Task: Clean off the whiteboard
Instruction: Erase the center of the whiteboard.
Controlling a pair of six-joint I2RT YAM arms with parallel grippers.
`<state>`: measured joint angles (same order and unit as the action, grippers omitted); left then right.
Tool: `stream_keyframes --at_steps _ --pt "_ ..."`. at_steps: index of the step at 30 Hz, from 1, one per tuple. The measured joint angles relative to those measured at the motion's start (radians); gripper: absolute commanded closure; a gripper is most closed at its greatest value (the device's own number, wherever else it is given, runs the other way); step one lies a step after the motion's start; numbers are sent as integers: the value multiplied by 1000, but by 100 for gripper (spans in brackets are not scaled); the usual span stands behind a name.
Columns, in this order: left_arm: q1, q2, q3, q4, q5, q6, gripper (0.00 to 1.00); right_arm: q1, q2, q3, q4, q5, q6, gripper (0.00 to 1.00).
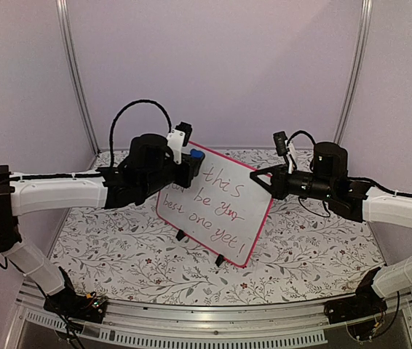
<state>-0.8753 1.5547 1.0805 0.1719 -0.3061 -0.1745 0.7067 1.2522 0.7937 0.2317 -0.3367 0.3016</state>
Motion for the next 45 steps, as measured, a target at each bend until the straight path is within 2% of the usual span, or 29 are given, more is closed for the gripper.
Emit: stream_keyframes --at_steps 19,45 --pt "-15 11 -64 27 -94 -44 84 0 2 0 0 7 6 100" --pt "-15 9 -148 45 -129 -81 85 0 5 0 1 14 12 100"
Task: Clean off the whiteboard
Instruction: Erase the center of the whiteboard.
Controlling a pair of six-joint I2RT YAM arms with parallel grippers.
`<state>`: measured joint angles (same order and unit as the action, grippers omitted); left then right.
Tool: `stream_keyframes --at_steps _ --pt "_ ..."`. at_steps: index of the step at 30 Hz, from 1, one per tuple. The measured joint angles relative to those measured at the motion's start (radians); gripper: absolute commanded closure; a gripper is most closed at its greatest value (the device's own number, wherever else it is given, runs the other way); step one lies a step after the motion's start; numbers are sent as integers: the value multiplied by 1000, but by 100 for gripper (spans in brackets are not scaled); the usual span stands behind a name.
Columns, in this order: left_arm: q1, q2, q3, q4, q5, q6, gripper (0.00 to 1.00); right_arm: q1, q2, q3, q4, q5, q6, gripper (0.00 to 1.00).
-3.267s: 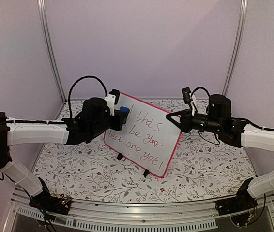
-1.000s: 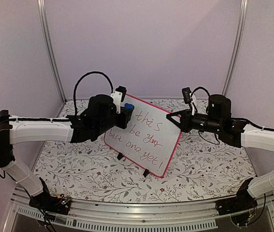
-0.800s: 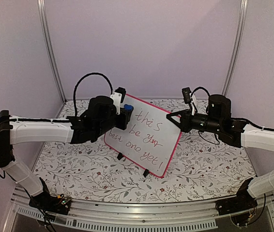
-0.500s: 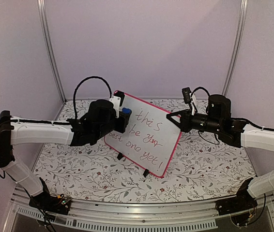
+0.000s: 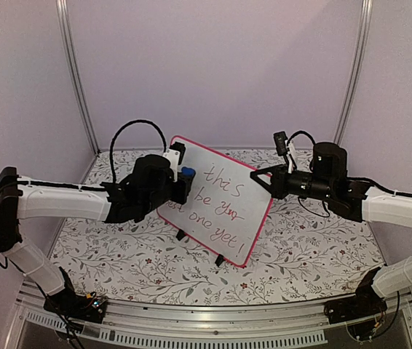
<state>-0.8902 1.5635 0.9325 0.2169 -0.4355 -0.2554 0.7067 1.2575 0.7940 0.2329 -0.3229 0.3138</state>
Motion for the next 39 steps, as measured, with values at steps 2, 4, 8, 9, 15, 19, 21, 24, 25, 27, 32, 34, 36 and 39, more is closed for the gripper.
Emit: stream_keyframes --at_steps 2,4,8,9,15,19,21,24,25,27,32,34,36,39 --pt "0 0 0 0 0 -2 85 0 0 0 0 0 0 100" --pt "0 0 -3 4 0 -4 85 0 0 0 0 0 0 100" --pt "0 0 -18 4 -1 -8 85 0 0 0 0 1 1 100" --pt "0 -1 -22 4 -2 -9 85 0 0 0 0 1 1 100" --pt "0 -6 -42 5 -4 -19 85 0 0 0 0 0 0 100" --pt "0 -8 -56 3 -4 -26 85 0 0 0 0 0 0 100" --pt "0 -9 -62 3 -5 -27 85 0 0 0 0 0 0 100" --pt "0 -13 -72 2 -5 -28 85 0 0 0 0 0 0 100" --pt "0 -13 -75 2 -5 -28 85 0 0 0 1 0 0 100" --pt "0 -14 -80 1 -5 -29 85 0 0 0 1 0 0 100" --pt "1 -15 -82 0 -5 -30 85 0 0 0 1 0 0 100" --pt "1 -15 -82 0 -6 -30 84 0 0 0 1 0 0 100" --pt "3 -17 -82 -2 -8 -34 84 0 0 0 1 -1 0 100" --pt "9 -25 -81 -11 -2 -37 84 0 0 0 1 -2 -3 100"
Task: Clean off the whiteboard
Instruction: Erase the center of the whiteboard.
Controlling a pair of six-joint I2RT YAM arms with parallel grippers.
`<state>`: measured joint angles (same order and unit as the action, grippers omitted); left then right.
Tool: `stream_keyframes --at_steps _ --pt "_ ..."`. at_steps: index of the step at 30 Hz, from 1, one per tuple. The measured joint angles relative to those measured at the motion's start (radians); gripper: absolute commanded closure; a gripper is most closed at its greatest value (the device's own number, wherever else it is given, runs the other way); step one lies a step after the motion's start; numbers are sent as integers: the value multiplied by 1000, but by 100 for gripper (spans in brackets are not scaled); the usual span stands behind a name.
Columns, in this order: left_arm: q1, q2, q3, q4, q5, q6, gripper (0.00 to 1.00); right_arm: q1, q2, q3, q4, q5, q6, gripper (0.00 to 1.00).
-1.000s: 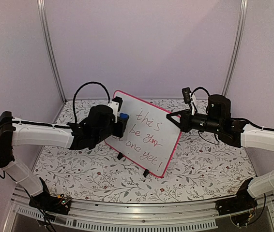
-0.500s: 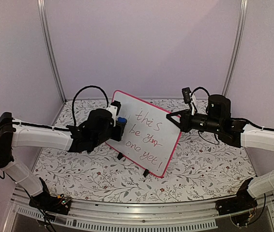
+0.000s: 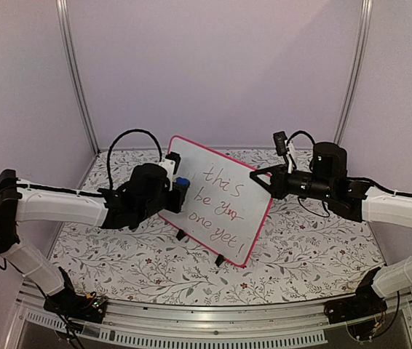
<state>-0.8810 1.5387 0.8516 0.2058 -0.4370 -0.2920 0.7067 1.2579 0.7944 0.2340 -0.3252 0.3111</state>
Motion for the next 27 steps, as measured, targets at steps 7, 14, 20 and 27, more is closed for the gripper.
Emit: stream_keyframes --at_steps 7,14,20,27 --pt "13 -9 12 -28 29 15 84 0 0 1 0 -4 -2 100" --pt "21 -9 53 -56 36 45 84 0 0 1 -1 -3 -2 100" --pt "39 -9 85 -49 42 61 84 1 0 1 -1 -4 -2 100" --pt "47 -9 103 -50 55 82 83 1 0 1 -1 -4 -2 100"
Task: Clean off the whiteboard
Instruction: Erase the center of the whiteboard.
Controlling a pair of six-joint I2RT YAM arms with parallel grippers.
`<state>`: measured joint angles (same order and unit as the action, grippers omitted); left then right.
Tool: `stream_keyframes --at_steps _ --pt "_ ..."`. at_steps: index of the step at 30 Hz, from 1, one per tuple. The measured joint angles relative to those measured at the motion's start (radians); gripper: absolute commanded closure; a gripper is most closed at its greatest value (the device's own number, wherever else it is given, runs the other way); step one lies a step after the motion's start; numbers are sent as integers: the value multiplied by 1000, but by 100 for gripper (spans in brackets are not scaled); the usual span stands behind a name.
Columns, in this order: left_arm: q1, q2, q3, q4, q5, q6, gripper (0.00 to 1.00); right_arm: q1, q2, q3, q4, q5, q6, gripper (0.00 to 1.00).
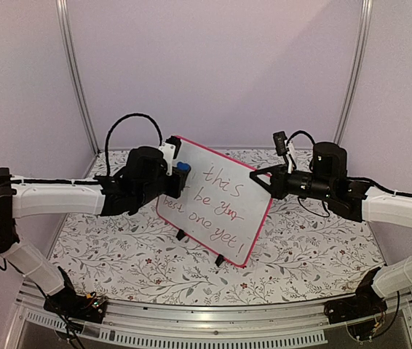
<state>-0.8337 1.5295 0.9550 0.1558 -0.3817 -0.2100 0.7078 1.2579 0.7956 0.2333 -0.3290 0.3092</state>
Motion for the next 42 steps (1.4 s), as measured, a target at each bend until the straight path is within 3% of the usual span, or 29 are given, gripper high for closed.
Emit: stream_keyframes --at_steps 17,33,42 --pt "5 -4 63 -4 19 17 84 6 0 4 -1 0 -12 100" --pt "0 -33 8 53 52 -29 84 12 0 10 -6 -8 -29 100" --pt "-34 -43 -117 127 47 -68 84 12 0 10 -6 -9 -28 100"
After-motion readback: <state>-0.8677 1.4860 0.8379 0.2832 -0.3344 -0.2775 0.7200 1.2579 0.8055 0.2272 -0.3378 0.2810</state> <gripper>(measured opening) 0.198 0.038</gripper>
